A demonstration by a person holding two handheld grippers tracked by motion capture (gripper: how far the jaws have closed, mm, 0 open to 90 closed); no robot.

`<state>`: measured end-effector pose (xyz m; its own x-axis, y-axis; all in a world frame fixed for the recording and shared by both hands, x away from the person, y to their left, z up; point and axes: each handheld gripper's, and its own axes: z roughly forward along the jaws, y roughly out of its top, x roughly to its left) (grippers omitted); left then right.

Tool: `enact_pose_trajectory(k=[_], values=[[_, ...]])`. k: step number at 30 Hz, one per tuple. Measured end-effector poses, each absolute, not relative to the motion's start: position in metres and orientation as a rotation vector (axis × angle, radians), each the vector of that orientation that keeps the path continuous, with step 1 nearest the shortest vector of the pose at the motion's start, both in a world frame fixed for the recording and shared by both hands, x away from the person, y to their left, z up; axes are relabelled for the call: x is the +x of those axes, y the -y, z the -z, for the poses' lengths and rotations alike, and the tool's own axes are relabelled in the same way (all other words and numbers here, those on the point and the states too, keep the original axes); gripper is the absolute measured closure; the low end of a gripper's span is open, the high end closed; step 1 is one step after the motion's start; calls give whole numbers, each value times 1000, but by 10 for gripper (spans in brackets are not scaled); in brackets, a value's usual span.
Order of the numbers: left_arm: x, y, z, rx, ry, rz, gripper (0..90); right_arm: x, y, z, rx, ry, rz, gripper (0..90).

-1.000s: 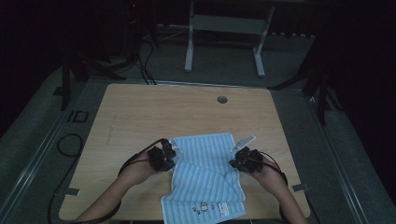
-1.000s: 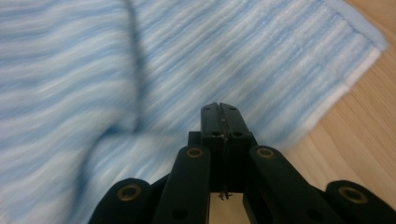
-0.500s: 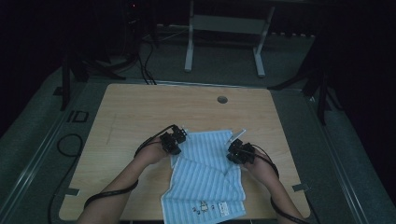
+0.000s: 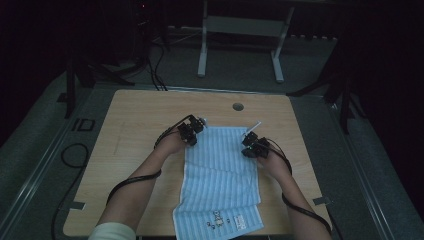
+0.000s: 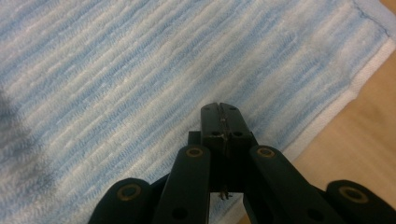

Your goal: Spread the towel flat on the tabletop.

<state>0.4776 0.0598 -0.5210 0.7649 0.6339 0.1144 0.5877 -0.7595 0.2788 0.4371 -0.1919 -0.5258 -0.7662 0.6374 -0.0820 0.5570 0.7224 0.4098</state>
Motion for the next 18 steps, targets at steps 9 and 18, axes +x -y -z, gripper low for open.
enact_pose_trajectory(k=[9, 18], values=[[509, -62, 521, 2734, -1055, -383, 832, 472, 180, 526, 1044, -2675, -563, 895], [502, -61, 512, 2715, -1061, -331, 797, 485, 174, 522, 1097, -2682, -571, 839]])
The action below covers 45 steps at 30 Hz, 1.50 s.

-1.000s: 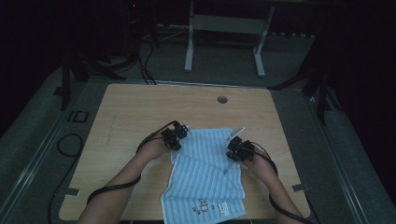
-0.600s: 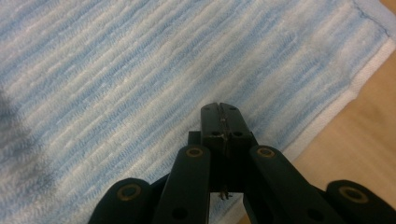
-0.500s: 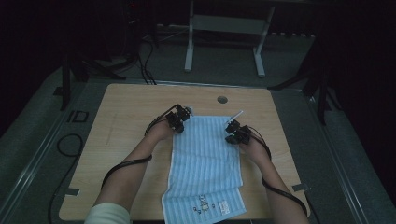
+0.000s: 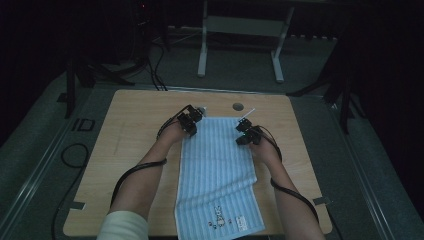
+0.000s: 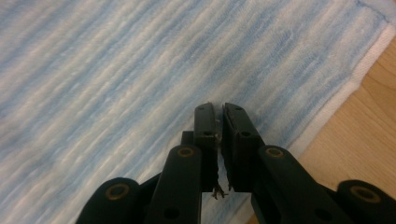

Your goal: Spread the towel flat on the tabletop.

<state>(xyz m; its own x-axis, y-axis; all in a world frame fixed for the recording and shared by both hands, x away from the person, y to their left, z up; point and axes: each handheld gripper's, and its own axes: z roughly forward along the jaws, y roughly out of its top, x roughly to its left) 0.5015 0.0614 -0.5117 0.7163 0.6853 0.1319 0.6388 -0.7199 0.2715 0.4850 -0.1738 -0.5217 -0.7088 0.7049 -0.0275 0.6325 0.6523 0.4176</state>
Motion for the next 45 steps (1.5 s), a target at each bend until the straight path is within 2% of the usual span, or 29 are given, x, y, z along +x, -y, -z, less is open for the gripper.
enact_pose_trajectory(k=[5, 11, 16, 22, 27, 33, 45], values=[[462, -59, 501, 2702, -896, -228, 797, 464, 188, 507, 1095, -2697, -676, 840], [417, -66, 501, 2721, -775, -192, 770, 405, 201, 498, 976, -2721, -725, 841], [402, -74, 505, 2725, -771, -200, 770, 343, 213, 490, 871, -2741, -758, 841], [398, -74, 511, 2728, -782, -204, 769, 294, 229, 486, 779, -2830, -811, 890], [399, -73, 510, 2714, -784, -209, 769, 287, 225, 516, 817, -2853, -735, 892], [403, -74, 509, 2707, -793, -208, 749, 278, 224, 528, 833, -2850, -702, 892], [404, -70, 508, 2703, -792, -214, 746, 243, 242, 529, 926, -2823, -723, 885]])
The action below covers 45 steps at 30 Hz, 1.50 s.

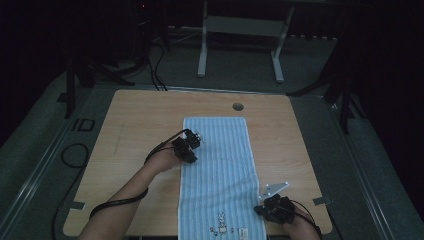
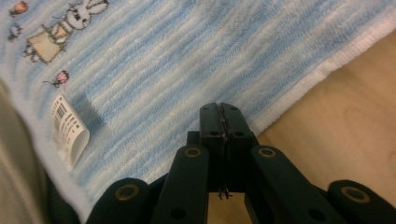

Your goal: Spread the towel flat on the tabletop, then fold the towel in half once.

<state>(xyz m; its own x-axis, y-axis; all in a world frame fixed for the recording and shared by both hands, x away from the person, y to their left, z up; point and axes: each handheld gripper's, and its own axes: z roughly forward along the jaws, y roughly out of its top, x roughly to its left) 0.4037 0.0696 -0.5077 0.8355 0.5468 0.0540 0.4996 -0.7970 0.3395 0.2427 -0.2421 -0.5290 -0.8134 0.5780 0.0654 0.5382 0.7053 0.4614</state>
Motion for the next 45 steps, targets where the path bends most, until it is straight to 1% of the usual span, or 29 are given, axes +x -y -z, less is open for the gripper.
enact_pose_trajectory(k=[7, 9, 12, 13, 15, 16, 19, 21, 23, 25, 26, 28, 30, 32, 33, 35, 36, 40, 45], values=[[402, -73, 513, 2713, -800, -199, 746, 227, 253, 529, 997, -2831, -745, 880], [401, -74, 514, 2720, -794, -198, 718, 225, 254, 529, 991, -2845, -740, 867], [400, -76, 513, 2717, -798, -193, 705, 230, 256, 524, 973, -2838, -738, 862], [399, -76, 512, 2720, -800, -196, 682, 235, 258, 520, 969, -2823, -742, 847], [399, -77, 511, 2717, -810, -182, 665, 245, 261, 515, 956, -2809, -753, 823], [400, -79, 510, 2719, -815, -180, 627, 252, 262, 512, 949, -2806, -758, 810], [401, -83, 508, 2722, -829, -163, 558, 275, 265, 505, 923, -2785, -764, 742], [402, -85, 507, 2715, -842, -162, 511, 294, 266, 501, 906, -2781, -793, 722], [403, -88, 508, 2702, -863, -158, 506, 317, 267, 498, 903, -2762, -791, 703], [405, -90, 509, 2704, -853, -151, 457, 335, 266, 496, 902, -2761, -790, 636], [405, -90, 510, 2700, -853, -153, 454, 344, 264, 495, 900, -2754, -775, 605], [406, -91, 511, 2698, -833, -143, 411, 364, 262, 493, 887, -2735, -763, 562], [407, -91, 512, 2701, -820, -145, 402, 384, 260, 492, 875, -2758, -759, 555], [407, -91, 511, 2709, -817, -147, 402, 400, 256, 490, 846, -2790, -780, 525], [407, -91, 511, 2709, -817, -147, 402, 400, 256, 490, 846, -2790, -780, 525], [409, -90, 508, 2712, -818, -165, 402, 417, 245, 485, 803, -2797, -710, 514], [411, -91, 508, 2706, -825, -163, 402, 422, 241, 484, 786, -2798, -695, 502], [420, -92, 512, 2704, -862, -175, 401, 441, 227, 483, 790, -2804, -650, 500], [430, -90, 515, 2709, -880, -174, 401, 461, 210, 492, 816, -2831, -514, 494]])
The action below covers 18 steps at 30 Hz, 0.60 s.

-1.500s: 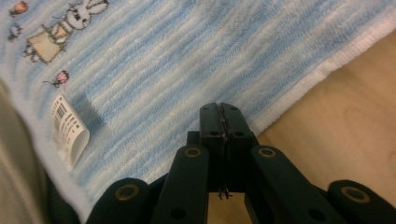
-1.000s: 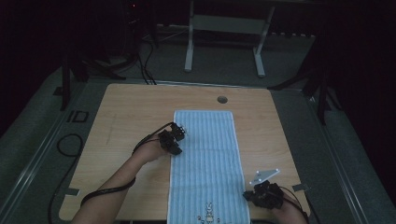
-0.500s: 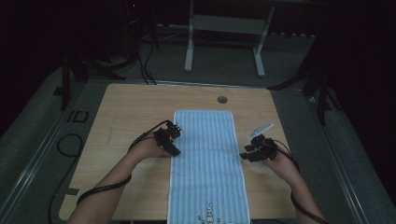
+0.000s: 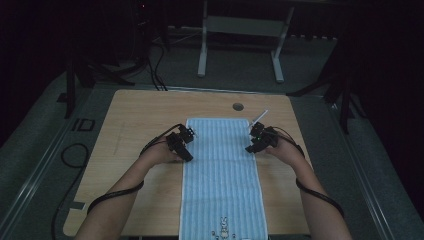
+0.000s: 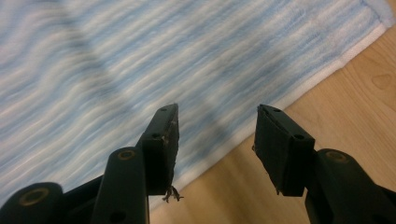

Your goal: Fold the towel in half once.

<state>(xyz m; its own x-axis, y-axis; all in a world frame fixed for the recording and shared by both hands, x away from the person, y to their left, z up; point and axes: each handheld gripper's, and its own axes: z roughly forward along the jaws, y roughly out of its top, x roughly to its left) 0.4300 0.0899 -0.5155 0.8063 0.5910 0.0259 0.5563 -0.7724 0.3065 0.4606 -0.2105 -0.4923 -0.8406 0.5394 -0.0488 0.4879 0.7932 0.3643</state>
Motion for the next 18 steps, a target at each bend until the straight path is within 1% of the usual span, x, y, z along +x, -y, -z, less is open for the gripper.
enact_pose_trajectory(k=[3, 8, 11, 13, 14, 16, 18], values=[[435, -87, 518, 2728, -910, -206, 401, 471, 205, 499, 850, -2838, -459, 494], [439, -85, 523, 2722, -893, -182, 403, 476, 203, 509, 853, -2863, -393, 493], [440, -86, 523, 2713, -888, -164, 427, 474, 205, 514, 813, -2878, -372, 532], [439, -86, 523, 2705, -885, -158, 449, 472, 206, 518, 796, -2882, -360, 579], [438, -87, 523, 2705, -878, -149, 474, 472, 206, 519, 802, -2890, -357, 617], [438, -88, 524, 2695, -872, -145, 489, 472, 207, 519, 814, -2910, -378, 686], [439, -89, 524, 2686, -862, -128, 518, 469, 205, 518, 793, -2915, -366, 786]])
